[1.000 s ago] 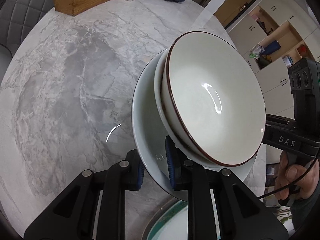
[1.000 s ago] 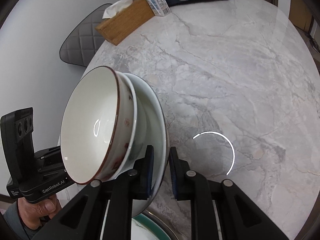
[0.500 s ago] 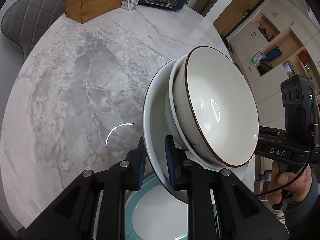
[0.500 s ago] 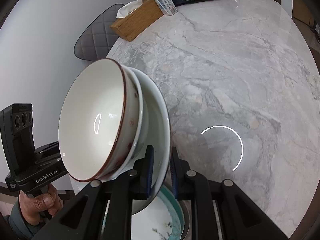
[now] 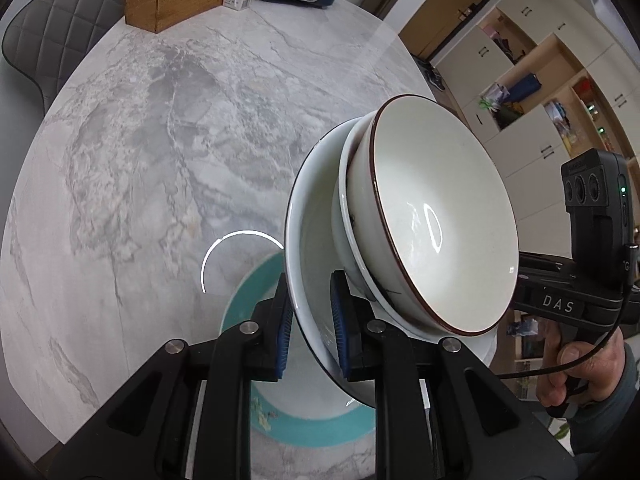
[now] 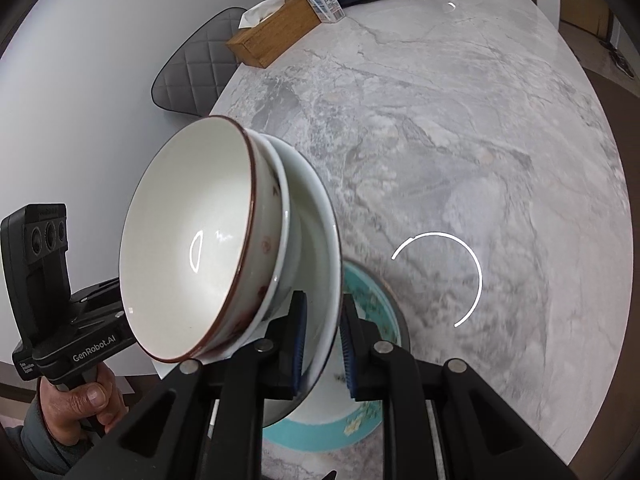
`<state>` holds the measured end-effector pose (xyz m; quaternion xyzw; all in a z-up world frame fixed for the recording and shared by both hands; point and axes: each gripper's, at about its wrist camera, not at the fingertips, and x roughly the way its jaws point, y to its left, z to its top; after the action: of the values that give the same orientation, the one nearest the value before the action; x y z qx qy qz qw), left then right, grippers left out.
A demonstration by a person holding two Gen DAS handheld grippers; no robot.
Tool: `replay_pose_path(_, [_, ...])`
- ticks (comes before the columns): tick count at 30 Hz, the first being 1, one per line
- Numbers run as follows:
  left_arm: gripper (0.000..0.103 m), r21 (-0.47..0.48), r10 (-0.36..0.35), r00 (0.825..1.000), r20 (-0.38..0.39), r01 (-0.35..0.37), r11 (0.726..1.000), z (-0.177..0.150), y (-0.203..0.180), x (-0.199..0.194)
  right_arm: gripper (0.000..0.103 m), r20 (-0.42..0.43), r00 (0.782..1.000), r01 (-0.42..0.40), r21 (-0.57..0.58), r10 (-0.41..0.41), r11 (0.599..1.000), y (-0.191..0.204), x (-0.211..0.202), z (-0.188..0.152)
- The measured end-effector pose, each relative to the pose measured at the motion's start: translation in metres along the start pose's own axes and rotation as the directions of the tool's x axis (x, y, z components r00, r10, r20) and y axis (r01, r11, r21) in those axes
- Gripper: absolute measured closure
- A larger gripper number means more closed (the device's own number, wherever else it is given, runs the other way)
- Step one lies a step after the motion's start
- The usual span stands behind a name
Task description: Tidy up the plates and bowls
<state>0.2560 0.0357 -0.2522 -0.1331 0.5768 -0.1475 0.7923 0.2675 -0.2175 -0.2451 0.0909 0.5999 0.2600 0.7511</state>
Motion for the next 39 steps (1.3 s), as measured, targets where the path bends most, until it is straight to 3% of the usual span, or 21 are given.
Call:
replay_pose_path(12, [0.088,0.005,0.0,0.995,-0.101,0.001,1.0,-0.071,0.017,0.036,0.085,-0.049,0.997,0.064,0.08,-0.06,0.995,-0.004,0.036,-0.061])
replay_pose_path(39, [0.088,0.027,0.039,0.993,-0.111,-0.036,0.999,-0.066,0.017,0.062,0.086,-0.062,0.992,0.115,0.048,-0.112,0.992,-0.011,0.07,-0.065])
